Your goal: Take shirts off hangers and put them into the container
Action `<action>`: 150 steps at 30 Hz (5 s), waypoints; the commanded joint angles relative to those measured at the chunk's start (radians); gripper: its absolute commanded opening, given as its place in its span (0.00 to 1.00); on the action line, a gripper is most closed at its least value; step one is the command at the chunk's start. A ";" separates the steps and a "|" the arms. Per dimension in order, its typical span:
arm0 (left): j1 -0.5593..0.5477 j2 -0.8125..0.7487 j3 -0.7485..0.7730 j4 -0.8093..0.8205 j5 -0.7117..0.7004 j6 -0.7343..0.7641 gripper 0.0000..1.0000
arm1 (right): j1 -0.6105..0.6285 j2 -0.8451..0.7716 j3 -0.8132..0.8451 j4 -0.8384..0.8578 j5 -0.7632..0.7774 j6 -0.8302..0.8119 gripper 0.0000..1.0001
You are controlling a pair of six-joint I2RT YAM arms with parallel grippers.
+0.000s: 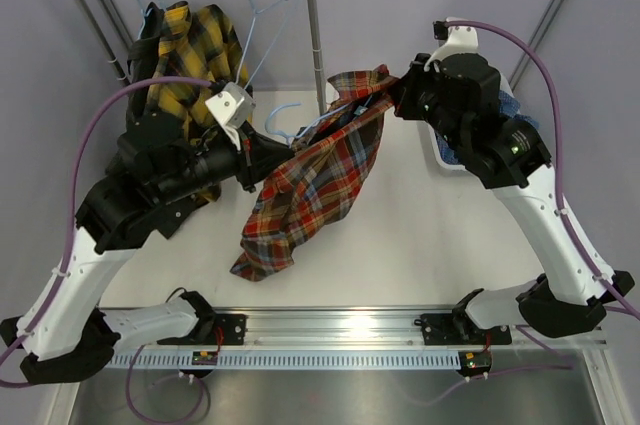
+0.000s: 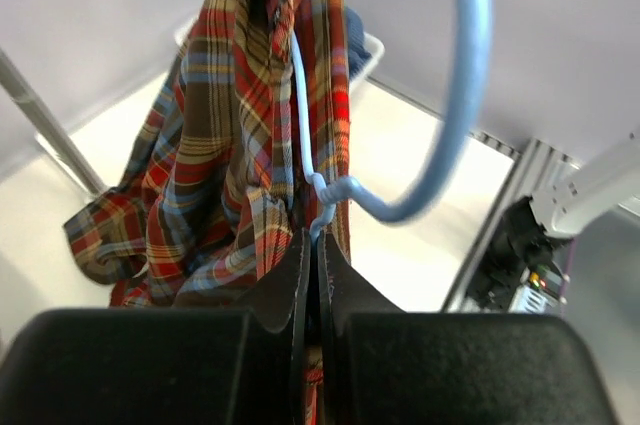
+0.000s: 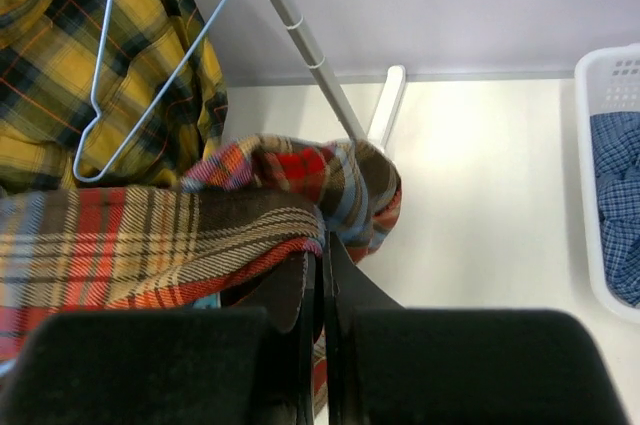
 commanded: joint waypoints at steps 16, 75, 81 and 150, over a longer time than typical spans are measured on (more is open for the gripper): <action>-0.004 0.099 -0.021 -0.059 0.150 -0.038 0.00 | -0.071 -0.004 0.071 0.038 0.038 -0.074 0.00; -0.004 -0.113 -0.214 0.042 0.067 0.193 0.00 | -0.325 0.161 0.043 -0.220 -0.217 -0.068 0.19; -0.004 -0.004 -0.194 0.050 -0.008 0.134 0.00 | -0.325 0.010 -0.108 -0.037 -0.385 -0.192 0.60; -0.004 0.116 -0.096 0.073 0.131 0.160 0.00 | -0.193 -0.125 -0.452 0.095 -0.517 -0.505 0.58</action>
